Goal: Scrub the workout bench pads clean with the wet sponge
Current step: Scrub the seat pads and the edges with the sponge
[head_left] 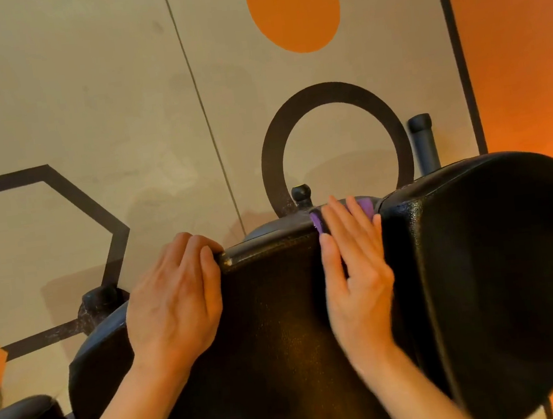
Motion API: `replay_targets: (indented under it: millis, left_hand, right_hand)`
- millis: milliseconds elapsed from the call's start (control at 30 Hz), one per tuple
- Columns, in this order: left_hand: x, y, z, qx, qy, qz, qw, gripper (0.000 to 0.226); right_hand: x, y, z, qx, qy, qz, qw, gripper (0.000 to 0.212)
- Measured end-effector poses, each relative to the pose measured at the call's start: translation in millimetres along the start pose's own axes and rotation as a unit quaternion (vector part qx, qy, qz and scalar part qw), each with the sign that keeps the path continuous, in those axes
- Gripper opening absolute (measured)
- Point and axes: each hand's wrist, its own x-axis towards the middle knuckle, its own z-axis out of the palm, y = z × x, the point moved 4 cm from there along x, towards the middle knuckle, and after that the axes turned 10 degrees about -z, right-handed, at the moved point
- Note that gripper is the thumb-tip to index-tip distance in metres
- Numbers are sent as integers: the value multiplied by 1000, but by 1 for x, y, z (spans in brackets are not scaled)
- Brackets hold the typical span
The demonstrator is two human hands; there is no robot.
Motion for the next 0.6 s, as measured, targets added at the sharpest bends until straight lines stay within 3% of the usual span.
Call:
replay_targets:
  millis: [67,133,200,267,333,367,433,533,600]
  left_hand:
    - [0,1,0,-4,0,2,1000,35]
    - [0,1,-1,0,-1,4,1000,36]
    - [0,0,0,0,-6,1,1000,35]
    - [0,-1,0,2,-4,-2,1000,34]
    - [0,-1,-1,7,1,1,1000,34]
    - [0,0,0,9,3,5,1000,34]
    - [0,0,1,13,0,5,1000,34]
    - [-1,0,1,29,4,-4,1000,36]
    - [-2,0,1,26,5,-8,1000,36]
  right_hand:
    - [-7,-30,19,-26,-3,-21,999,36]
    - [-9,-51,29,-46,-80,-159,983,35]
    - [3,-30,15,-55,-143,-221,963,36]
    - [20,12,-12,-30,-130,-108,985,35]
    - [28,38,-31,-26,-64,28,997,36]
    - [29,33,-28,-50,-45,50,996,38]
    - [27,-3,-1,-82,-68,-10,994,37]
    - [21,-58,31,-64,-143,-166,974,32]
    - [29,-48,20,-61,-173,-183,966,33]
